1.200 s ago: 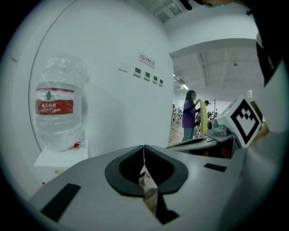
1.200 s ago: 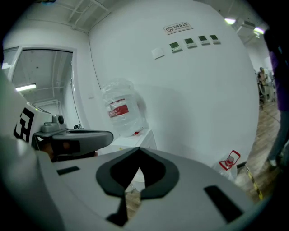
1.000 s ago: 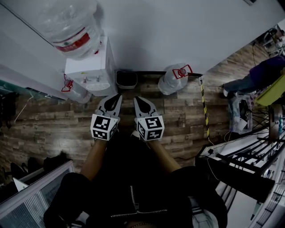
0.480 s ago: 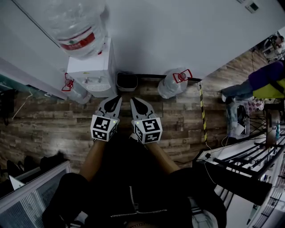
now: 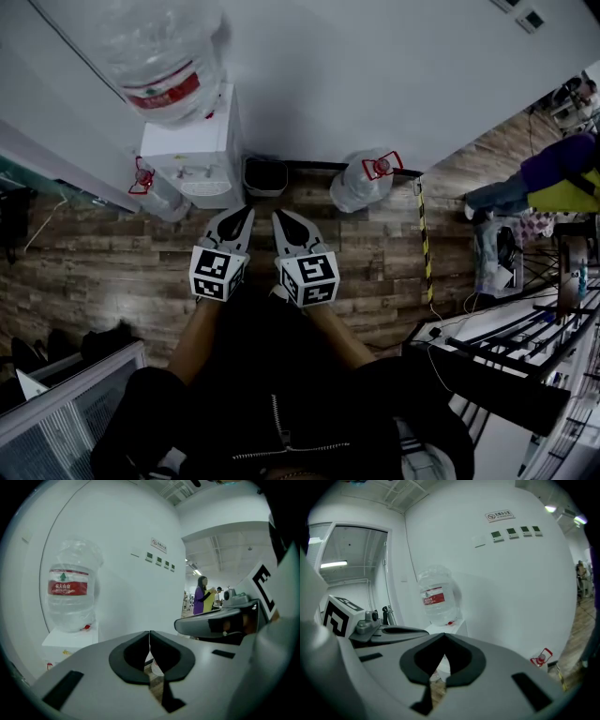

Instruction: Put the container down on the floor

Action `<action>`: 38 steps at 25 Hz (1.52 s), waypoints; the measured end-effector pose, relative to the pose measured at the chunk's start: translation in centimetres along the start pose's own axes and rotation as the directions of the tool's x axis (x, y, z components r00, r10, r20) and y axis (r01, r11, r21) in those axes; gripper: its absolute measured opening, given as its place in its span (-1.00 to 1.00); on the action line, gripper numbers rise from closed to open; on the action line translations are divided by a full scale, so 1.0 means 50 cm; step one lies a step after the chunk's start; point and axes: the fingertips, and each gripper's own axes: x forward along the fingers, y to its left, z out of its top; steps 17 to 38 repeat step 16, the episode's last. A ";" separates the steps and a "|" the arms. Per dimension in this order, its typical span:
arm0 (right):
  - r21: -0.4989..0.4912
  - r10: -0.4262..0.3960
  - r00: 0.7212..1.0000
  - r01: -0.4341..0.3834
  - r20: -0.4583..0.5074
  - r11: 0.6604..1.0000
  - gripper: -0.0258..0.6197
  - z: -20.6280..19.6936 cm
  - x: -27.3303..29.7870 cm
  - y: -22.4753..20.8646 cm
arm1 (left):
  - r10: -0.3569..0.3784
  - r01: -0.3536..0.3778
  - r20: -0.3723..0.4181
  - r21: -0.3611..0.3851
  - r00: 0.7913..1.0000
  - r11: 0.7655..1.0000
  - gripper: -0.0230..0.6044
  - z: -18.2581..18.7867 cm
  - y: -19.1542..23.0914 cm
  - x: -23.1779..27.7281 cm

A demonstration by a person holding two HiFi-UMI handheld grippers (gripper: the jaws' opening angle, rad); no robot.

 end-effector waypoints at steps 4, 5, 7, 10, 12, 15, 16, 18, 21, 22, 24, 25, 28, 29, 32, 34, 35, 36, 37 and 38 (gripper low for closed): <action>0.008 -0.002 1.000 0.002 0.001 1.000 -0.89 -0.008 -0.007 0.000 | 0.000 0.000 -0.010 -0.009 1.000 1.000 -0.88 -0.009 -0.006 0.000; 0.009 -0.001 1.000 0.001 0.000 1.000 -0.89 -0.010 -0.008 0.000 | -0.002 0.002 -0.013 -0.010 1.000 1.000 -0.88 -0.011 -0.008 0.001; 0.011 -0.003 1.000 0.003 -0.002 1.000 -0.89 -0.013 -0.010 -0.002 | -0.007 0.007 -0.018 -0.008 1.000 1.000 -0.88 -0.014 -0.012 0.005; 0.013 -0.005 1.000 0.005 -0.004 1.000 -0.89 -0.016 -0.015 -0.004 | -0.012 0.012 -0.023 0.002 1.000 1.000 -0.88 -0.017 -0.017 0.008; 0.014 -0.008 1.000 0.008 -0.008 1.000 -0.89 -0.019 -0.018 -0.007 | -0.015 0.015 -0.026 -0.002 1.000 1.000 -0.88 -0.019 -0.021 0.011; 0.019 -0.014 1.000 0.014 -0.010 1.000 -0.89 -0.022 -0.021 -0.014 | -0.019 0.019 -0.030 -0.005 0.999 1.000 -0.88 -0.022 -0.027 0.014; 0.020 -0.016 1.000 0.016 -0.010 1.000 -0.89 -0.023 -0.022 -0.017 | -0.020 0.020 -0.032 -0.006 0.999 1.000 -0.88 -0.023 -0.029 0.015; 0.020 -0.016 1.000 0.016 -0.010 1.000 -0.89 -0.023 -0.022 -0.017 | -0.020 0.020 -0.032 -0.006 0.999 1.000 -0.88 -0.023 -0.029 0.015; 0.020 -0.016 1.000 0.016 -0.010 1.000 -0.89 -0.023 -0.022 -0.017 | -0.020 0.020 -0.032 -0.006 0.999 1.000 -0.88 -0.023 -0.029 0.015; 0.020 -0.016 1.000 0.016 -0.010 1.000 -0.89 -0.023 -0.022 -0.017 | -0.020 0.020 -0.032 -0.006 0.999 1.000 -0.88 -0.023 -0.029 0.015; 0.020 -0.016 1.000 0.016 -0.010 1.000 -0.89 -0.023 -0.022 -0.017 | -0.020 0.020 -0.032 -0.006 0.999 1.000 -0.88 -0.023 -0.029 0.015; 0.020 -0.016 1.000 0.016 -0.010 1.000 -0.89 -0.023 -0.022 -0.017 | -0.020 0.020 -0.032 -0.006 0.999 1.000 -0.88 -0.023 -0.029 0.015; 0.020 -0.016 1.000 0.016 -0.010 1.000 -0.89 -0.023 -0.022 -0.017 | -0.020 0.020 -0.032 -0.006 0.999 1.000 -0.88 -0.023 -0.029 0.015; 0.020 -0.016 1.000 0.016 -0.010 1.000 -0.89 -0.023 -0.022 -0.017 | -0.020 0.020 -0.032 -0.006 0.999 1.000 -0.88 -0.023 -0.029 0.015; 0.020 -0.016 1.000 0.016 -0.010 1.000 -0.89 -0.023 -0.022 -0.017 | -0.020 0.020 -0.032 -0.006 0.999 1.000 -0.88 -0.023 -0.029 0.015; 0.020 -0.016 1.000 0.016 -0.010 1.000 -0.89 -0.023 -0.022 -0.017 | -0.020 0.020 -0.032 -0.006 0.999 1.000 -0.88 -0.023 -0.029 0.015; 0.020 -0.016 1.000 0.016 -0.010 1.000 -0.89 -0.023 -0.022 -0.017 | -0.020 0.020 -0.032 -0.006 0.999 1.000 -0.88 -0.023 -0.029 0.015; 0.020 -0.016 1.000 0.016 -0.010 1.000 -0.89 -0.023 -0.022 -0.017 | -0.020 0.020 -0.032 -0.006 0.999 1.000 -0.88 -0.023 -0.029 0.015; 0.020 -0.016 1.000 0.016 -0.010 1.000 -0.89 -0.023 -0.022 -0.017 | -0.020 0.020 -0.032 -0.006 0.999 1.000 -0.88 -0.023 -0.029 0.015; 0.020 -0.016 1.000 0.016 -0.010 1.000 -0.89 -0.023 -0.022 -0.017 | -0.020 0.020 -0.032 -0.006 0.999 1.000 -0.88 -0.023 -0.029 0.015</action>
